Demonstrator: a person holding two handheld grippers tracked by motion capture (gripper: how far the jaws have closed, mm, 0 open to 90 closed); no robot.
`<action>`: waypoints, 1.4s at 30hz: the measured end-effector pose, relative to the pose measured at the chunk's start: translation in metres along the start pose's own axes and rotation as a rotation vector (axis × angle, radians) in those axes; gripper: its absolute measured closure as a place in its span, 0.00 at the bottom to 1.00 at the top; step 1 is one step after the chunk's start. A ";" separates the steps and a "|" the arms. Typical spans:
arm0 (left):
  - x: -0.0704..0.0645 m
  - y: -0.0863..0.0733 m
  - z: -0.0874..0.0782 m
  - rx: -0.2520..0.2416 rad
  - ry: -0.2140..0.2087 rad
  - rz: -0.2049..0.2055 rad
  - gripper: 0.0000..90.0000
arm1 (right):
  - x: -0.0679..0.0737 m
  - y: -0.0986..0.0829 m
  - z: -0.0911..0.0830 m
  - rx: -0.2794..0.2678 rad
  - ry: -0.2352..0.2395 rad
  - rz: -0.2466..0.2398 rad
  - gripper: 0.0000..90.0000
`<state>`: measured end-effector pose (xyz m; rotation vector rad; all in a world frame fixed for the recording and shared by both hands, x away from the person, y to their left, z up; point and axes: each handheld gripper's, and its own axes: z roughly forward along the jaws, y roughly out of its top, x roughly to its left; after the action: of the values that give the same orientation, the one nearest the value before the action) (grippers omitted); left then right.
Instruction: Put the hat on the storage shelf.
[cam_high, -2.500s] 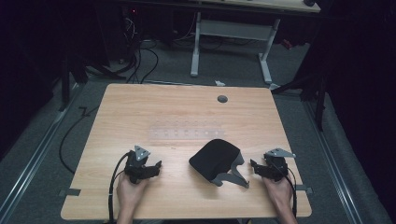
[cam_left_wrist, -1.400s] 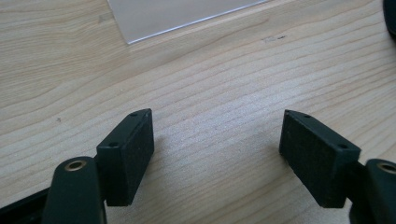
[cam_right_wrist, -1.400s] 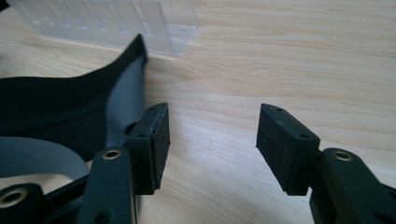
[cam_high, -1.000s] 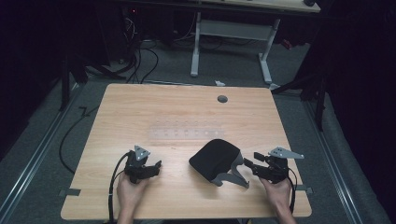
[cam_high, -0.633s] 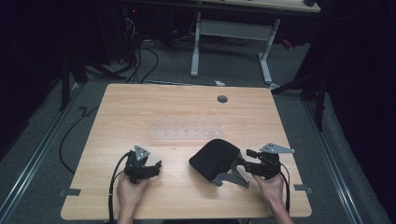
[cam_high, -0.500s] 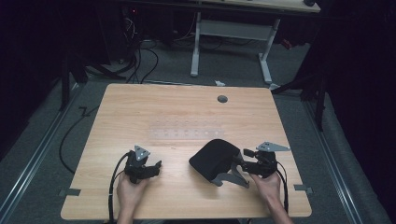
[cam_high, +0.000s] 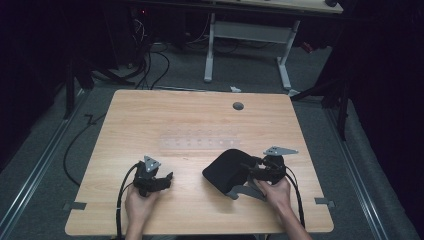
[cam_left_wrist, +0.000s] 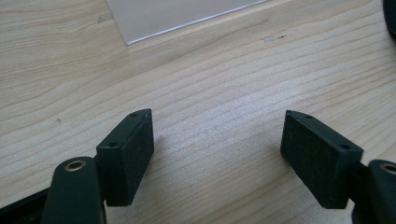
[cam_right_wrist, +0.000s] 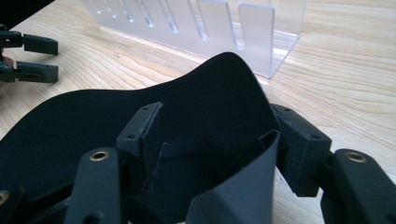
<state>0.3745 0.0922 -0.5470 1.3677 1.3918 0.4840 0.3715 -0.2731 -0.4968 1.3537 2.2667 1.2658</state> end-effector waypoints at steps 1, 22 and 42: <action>0.000 0.000 0.000 0.000 0.000 0.000 0.29 | 0.000 0.000 0.002 0.003 0.001 -0.002 0.43; 0.000 0.000 0.000 -0.002 0.004 -0.002 0.29 | -0.004 -0.015 0.021 0.031 0.053 -0.017 0.51; -0.001 0.000 0.001 -0.003 0.005 -0.007 0.28 | -0.006 -0.023 0.013 -0.012 0.136 -0.072 0.83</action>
<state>0.3750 0.0915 -0.5469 1.3597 1.3989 0.4851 0.3679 -0.2750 -0.5238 1.2049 2.3703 1.3842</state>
